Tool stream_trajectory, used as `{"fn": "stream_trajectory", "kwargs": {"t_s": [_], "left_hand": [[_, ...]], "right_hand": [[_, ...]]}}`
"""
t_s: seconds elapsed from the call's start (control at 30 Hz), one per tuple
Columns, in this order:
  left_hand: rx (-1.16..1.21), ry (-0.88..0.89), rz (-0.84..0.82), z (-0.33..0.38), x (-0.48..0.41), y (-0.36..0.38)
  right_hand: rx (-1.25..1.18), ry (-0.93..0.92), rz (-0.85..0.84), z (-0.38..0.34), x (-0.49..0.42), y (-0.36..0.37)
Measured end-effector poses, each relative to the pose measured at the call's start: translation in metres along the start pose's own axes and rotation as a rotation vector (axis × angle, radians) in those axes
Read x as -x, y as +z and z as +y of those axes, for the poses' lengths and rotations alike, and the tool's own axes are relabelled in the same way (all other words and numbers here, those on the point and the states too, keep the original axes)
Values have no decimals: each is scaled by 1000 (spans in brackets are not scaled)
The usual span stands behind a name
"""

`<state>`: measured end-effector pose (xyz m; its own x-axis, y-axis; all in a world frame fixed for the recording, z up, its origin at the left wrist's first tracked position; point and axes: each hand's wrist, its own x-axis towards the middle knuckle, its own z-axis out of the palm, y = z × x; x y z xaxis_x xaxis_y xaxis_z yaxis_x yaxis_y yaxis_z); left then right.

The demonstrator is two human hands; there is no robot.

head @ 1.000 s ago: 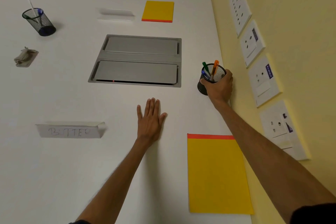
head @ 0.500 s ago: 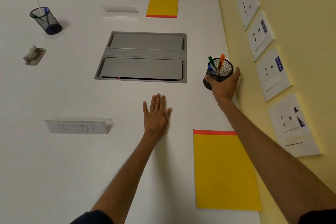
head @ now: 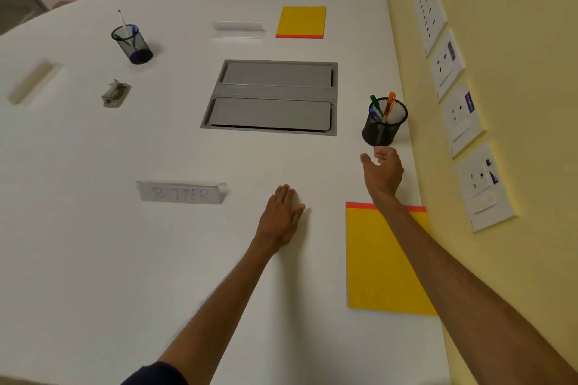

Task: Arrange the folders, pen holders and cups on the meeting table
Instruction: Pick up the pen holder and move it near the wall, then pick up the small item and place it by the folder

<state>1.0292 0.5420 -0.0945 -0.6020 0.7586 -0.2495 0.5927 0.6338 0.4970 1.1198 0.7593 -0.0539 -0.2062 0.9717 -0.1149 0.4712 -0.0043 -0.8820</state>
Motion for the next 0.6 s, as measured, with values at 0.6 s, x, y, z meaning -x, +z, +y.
{"fn": "stream_trajectory", "kwargs": {"t_s": [0.6], "left_hand": [[-138, 96, 274, -49, 158, -134]], "right_hand": [[18, -243, -345, -55, 220, 8]]}}
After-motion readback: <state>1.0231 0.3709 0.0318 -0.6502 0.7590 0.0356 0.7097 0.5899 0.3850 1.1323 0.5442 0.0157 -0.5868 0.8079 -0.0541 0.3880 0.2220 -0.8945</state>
